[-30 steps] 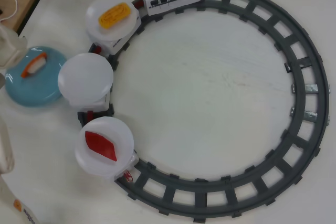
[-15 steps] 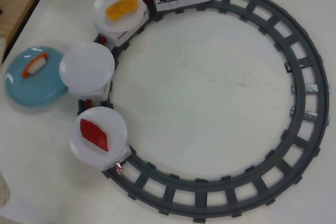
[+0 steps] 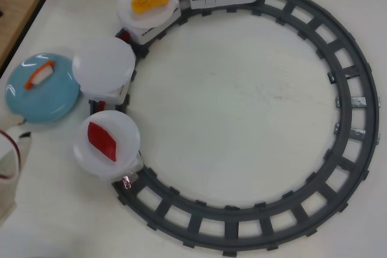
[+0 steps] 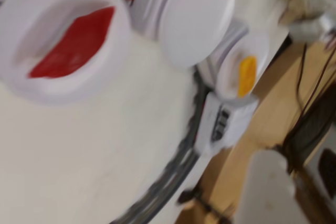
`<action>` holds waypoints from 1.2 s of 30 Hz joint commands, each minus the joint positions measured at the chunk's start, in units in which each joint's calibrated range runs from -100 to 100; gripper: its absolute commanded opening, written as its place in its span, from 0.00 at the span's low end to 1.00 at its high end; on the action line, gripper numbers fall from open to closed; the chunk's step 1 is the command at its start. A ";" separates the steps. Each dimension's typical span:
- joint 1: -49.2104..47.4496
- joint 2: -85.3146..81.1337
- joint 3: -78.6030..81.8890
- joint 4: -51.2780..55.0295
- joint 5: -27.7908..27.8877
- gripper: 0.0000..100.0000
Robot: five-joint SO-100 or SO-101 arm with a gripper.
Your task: Pick up the sushi from the Shinkansen and put it on the blue dish
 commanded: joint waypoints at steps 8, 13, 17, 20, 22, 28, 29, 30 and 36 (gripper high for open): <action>4.92 -35.00 43.67 -12.24 -2.66 0.08; 4.92 -43.87 51.24 -12.15 -2.29 0.08; 4.74 -47.52 52.69 -11.47 -0.57 0.08; 4.92 -48.69 54.04 -11.47 0.27 0.08; 4.83 -49.27 53.68 -11.47 0.22 0.08; 4.83 -49.60 53.59 -11.47 -0.10 0.08; 4.83 -49.60 53.59 -11.47 -0.15 0.08; 4.83 -49.60 53.68 -11.47 -0.15 0.08; 4.83 -49.60 54.04 -11.47 -0.15 0.08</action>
